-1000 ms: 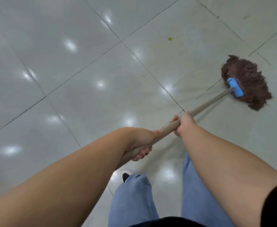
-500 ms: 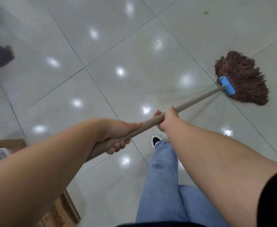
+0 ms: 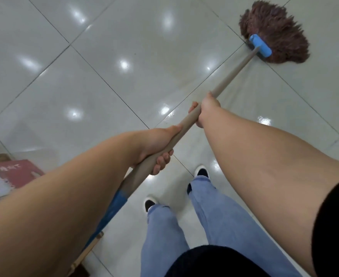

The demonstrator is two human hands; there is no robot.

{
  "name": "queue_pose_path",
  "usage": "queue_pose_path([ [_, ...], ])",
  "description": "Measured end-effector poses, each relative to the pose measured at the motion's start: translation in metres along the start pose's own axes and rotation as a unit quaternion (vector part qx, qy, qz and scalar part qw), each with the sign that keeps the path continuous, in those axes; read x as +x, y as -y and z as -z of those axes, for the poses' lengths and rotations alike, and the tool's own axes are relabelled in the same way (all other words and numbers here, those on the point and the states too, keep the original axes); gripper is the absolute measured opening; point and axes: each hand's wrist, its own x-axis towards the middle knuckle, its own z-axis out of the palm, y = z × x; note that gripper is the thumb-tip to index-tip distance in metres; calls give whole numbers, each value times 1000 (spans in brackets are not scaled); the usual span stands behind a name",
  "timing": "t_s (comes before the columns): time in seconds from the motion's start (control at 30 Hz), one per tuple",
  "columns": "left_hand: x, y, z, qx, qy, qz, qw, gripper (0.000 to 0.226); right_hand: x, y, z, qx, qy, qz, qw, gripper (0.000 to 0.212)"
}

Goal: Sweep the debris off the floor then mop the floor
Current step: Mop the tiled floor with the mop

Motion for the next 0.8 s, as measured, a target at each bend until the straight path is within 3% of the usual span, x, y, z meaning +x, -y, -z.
queue_pose_path([
  [0.17, -7, 77, 23, 5, -6, 9, 1000, 62, -25, -76, -11, 1, 1, -23, 1000, 36],
  [0.47, -39, 220, 92, 71, -99, 57, 991, 65, -90, -229, -62, 75, 44, -87, 992, 42],
  [0.63, -24, 223, 95, 111, -127, 67, 983, 67, -79, -230, -66, 43, 35, -119, 991, 49],
  [0.8, -15, 163, 93, 123, -126, 79, 981, 69, -55, -177, -73, 38, 14, -111, 993, 45],
])
